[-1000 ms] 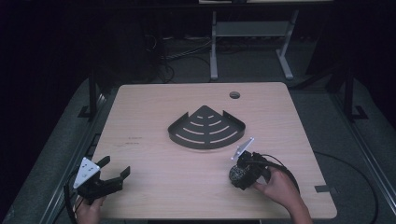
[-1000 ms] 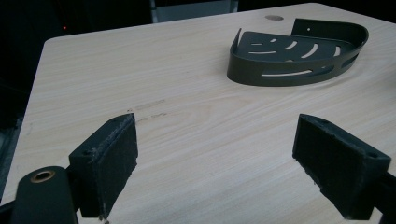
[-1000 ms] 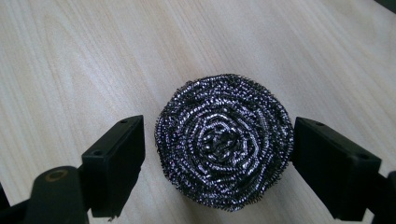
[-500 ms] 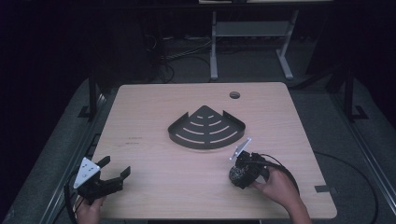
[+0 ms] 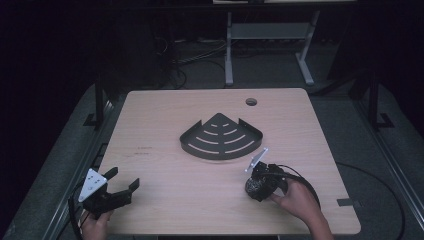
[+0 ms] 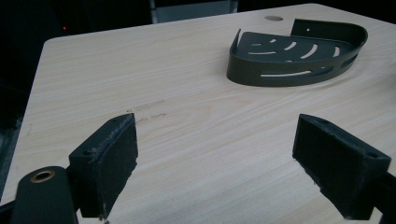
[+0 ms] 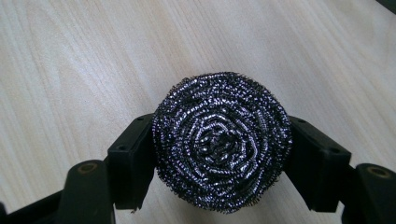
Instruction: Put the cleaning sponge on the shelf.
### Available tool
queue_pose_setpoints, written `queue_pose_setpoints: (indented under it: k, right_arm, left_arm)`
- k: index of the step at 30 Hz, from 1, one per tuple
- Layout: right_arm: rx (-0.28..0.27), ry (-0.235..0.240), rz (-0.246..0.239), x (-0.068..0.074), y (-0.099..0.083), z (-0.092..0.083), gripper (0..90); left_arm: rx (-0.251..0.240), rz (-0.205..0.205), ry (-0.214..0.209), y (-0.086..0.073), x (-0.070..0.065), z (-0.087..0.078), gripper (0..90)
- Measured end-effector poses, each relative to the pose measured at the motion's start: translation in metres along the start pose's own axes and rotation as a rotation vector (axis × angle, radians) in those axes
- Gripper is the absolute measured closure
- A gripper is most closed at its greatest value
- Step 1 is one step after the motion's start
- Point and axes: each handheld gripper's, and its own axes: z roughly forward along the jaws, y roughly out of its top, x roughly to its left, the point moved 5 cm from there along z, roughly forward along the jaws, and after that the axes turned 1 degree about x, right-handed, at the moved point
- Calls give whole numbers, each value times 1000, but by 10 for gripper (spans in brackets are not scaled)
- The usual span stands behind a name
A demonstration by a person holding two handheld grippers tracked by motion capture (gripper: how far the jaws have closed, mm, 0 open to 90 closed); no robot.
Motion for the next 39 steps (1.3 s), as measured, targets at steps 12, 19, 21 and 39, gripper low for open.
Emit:
queue_pose_setpoints:
  k: [12, 19, 21, 39]
  right_arm:
    - [-18, 0, -12, -1, 6, -13, 304]
    - [-19, 6, -17, -3, 13, -20, 304]
    - [-19, 8, -24, -3, 15, -22, 304]
    - [-4, 21, -31, -13, 32, -35, 305]
  left_arm:
    - [1, 2, -4, 0, -1, 0, 133]
    - [1, 5, -5, 1, -1, 0, 133]
    - [2, 4, -5, 1, -2, 0, 133]
    - [4, 5, -9, 1, -3, 1, 134]
